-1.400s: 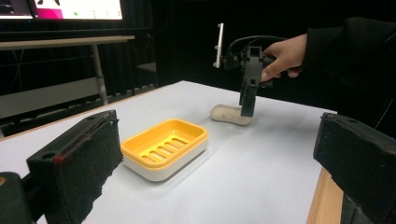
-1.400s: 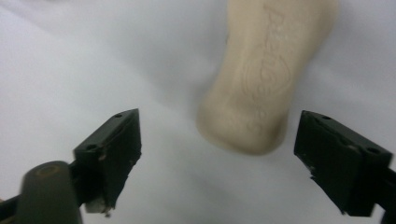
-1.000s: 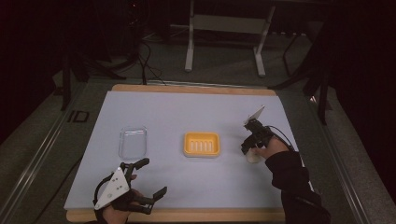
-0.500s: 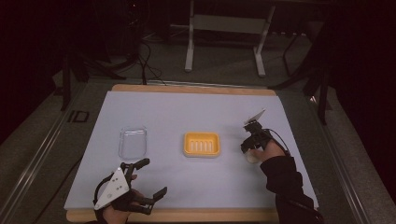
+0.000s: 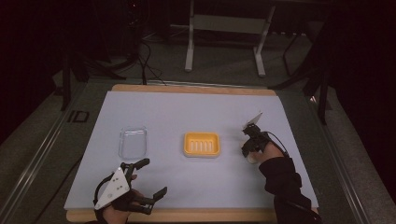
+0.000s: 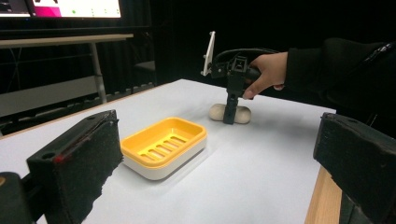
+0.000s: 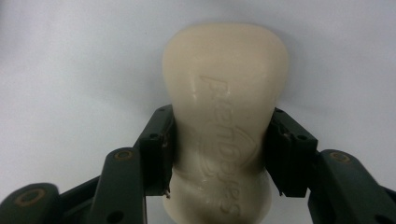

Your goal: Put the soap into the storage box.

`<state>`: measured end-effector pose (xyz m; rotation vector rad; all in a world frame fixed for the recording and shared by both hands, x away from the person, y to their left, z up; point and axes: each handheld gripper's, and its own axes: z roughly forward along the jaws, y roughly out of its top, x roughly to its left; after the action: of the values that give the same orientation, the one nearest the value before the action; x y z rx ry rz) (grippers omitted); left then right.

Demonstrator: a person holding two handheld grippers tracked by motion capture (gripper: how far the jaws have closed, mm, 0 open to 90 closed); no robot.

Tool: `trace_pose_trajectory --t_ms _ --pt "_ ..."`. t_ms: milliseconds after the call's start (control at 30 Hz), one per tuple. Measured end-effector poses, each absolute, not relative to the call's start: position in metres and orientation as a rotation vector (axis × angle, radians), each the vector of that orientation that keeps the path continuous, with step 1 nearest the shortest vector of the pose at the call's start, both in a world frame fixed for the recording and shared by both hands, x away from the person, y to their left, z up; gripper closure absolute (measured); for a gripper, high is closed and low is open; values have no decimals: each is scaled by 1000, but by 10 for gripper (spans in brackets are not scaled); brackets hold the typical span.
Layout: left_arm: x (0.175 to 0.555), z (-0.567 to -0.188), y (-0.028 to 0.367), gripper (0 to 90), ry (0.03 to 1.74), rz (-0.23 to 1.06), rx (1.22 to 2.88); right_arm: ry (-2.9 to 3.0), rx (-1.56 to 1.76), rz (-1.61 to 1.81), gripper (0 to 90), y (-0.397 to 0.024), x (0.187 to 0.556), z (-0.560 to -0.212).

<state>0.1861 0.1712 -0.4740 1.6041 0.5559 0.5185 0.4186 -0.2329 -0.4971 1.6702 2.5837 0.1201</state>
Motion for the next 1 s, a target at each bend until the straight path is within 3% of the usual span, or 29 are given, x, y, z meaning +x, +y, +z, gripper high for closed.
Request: trace_pose_trajectory --t_ms 367,1000 --pt "186 -474 171 12 560 516 1603 2641 1575 117 500 -235 422 -494" --pt "187 -475 170 12 555 506 1611 2797 1081 257 500 -243 419 -457"
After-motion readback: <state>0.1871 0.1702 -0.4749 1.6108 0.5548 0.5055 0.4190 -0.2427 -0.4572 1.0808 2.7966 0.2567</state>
